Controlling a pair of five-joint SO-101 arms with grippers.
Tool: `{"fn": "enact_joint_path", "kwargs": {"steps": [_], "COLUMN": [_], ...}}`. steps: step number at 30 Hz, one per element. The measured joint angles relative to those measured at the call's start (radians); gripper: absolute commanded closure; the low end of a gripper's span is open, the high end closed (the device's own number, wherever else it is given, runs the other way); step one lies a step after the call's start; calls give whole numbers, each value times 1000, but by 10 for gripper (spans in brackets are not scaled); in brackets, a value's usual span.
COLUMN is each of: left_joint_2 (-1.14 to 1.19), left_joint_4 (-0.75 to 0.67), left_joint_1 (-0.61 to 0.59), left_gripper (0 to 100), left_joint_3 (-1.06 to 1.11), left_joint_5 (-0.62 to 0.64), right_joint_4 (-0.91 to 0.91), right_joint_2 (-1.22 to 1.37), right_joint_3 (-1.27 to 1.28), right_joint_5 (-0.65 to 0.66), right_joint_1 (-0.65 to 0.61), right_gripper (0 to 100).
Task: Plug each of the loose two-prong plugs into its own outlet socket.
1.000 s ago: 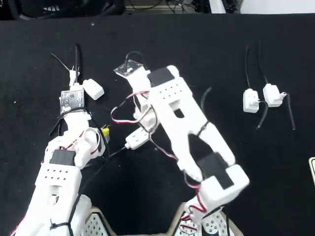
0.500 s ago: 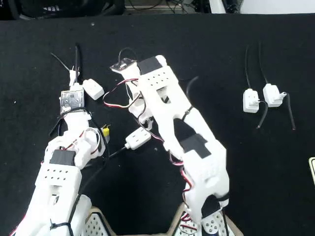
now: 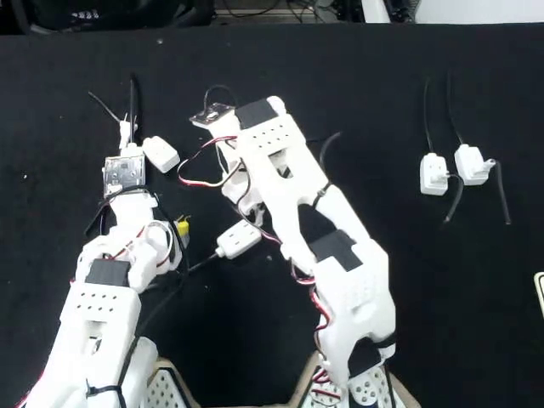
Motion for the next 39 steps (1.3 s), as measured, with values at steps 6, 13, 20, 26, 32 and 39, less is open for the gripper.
{"fn": "enact_joint_path", "kwargs": {"steps": [6, 13, 20, 26, 32, 39], "left_joint_2": [0, 0, 0, 0, 0, 0], "left_joint_4": [0, 0, 0, 0, 0, 0], "left_joint_1": [0, 0, 0, 0, 0, 0], "left_gripper": [798, 798, 798, 798, 798, 798], "left_joint_3": [0, 0, 0, 0, 0, 0], "left_joint_5": [0, 0, 0, 0, 0, 0], "right_joint_4": [2, 2, 3, 3, 3, 3], "right_joint_2": [0, 0, 0, -35, -71, -71], "right_joint_3": [17, 17, 17, 72, 115, 115], "right_joint_5": [0, 2, 29, 29, 29, 29], "right_joint_1": [-28, -25, -25, -9, -12, -12], "right_gripper": [988, 988, 988, 988, 988, 988]}}
